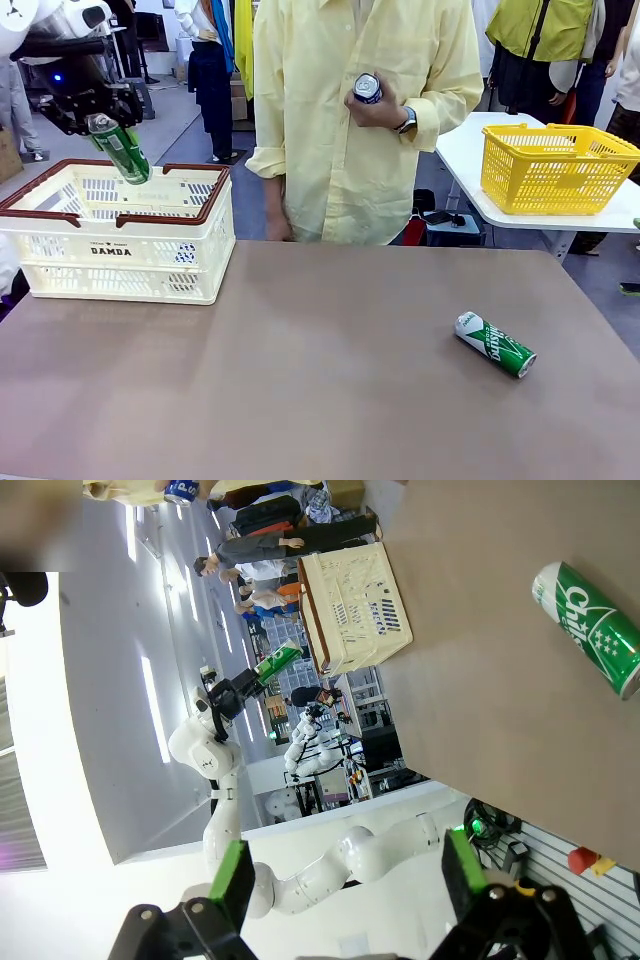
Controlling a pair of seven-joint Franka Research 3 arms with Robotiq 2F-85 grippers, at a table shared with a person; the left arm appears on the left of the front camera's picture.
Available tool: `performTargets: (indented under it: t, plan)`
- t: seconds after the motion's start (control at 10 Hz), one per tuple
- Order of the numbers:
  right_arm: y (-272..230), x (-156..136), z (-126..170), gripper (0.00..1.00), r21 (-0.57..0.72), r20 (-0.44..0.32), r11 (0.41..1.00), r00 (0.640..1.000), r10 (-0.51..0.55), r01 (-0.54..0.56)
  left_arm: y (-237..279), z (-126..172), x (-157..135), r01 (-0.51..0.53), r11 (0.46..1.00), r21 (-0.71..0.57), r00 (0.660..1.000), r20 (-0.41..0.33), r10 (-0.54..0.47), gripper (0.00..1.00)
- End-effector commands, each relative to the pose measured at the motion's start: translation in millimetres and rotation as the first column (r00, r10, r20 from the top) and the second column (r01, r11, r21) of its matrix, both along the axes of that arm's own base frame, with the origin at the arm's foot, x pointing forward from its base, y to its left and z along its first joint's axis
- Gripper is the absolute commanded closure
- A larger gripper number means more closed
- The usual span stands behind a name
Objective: Place the drinks into the Shopping basket.
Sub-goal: Pick up one drink and place it into the Shopping basket.
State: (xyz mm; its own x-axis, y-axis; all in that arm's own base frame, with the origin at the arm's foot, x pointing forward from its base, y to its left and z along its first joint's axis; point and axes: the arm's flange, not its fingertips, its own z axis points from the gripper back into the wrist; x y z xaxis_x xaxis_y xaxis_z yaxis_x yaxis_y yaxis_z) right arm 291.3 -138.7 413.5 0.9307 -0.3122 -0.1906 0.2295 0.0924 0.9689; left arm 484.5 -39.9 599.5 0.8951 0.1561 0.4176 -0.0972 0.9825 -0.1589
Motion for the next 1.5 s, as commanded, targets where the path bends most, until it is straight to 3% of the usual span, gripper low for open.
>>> performTargets:
  t: [0.0, 0.1, 0.3, 0.4, 0.8, 1.1, 1.3, 1.4]
  plan:
    - [-0.9, -1.4, 0.1, 0.0, -0.003, 0.025, 1.0, 1.0, 0.011, -0.011, 3.6, -5.2, 29.7, 0.042, 0.998, 0.05, 0.996, -0.074, -0.039, 1.0]
    - [-0.9, -1.4, 0.1, 0.0, -0.003, 0.025, 1.0, 1.0, 0.011, -0.011, 9.4, -6.9, 56.5, 0.046, 0.995, 0.09, 0.995, -0.094, -0.038, 1.0]
    - [-0.9, -1.4, 0.1, 0.0, -0.003, 0.025, 1.0, 1.0, 0.011, -0.011, 23.9, -42.6, 100.4, 0.047, 0.992, 0.114, 0.975, -0.22, -0.021, 1.0]
    - [-0.9, -1.4, 0.1, 0.0, -0.003, 0.025, 1.0, 1.0, 0.011, -0.011, 28.7, -66.2, 109.8, -0.001, 0.991, 0.134, 0.962, -0.272, 0.037, 1.0]
    - [-0.9, -1.4, 0.1, 0.0, -0.003, 0.025, 1.0, 1.0, 0.011, -0.011, 49.9, -154.7, 140.2, 0.058, 0.993, 0.103, 0.915, -0.404, -0.012, 1.0]
    - [-0.9, -1.4, 0.1, 0.0, -0.003, 0.025, 1.0, 1.0, 0.011, -0.011, 54.3, -173.4, 135.1, 0.049, 0.996, 0.08, 0.899, -0.438, -0.01, 0.96]
    - [-0.9, -1.4, 0.1, 0.0, -0.003, 0.025, 1.0, 1.0, 0.011, -0.011, 55.7, -175.8, 134.2, 0.058, 0.996, 0.066, 0.895, -0.445, -0.023, 0.0]
    - [-0.9, -1.4, 0.1, 0.0, -0.003, 0.025, 1.0, 1.0, 0.011, -0.011, 57.0, -174.1, 132.7, 0.054, 0.997, 0.063, 0.899, -0.438, -0.021, 0.0]
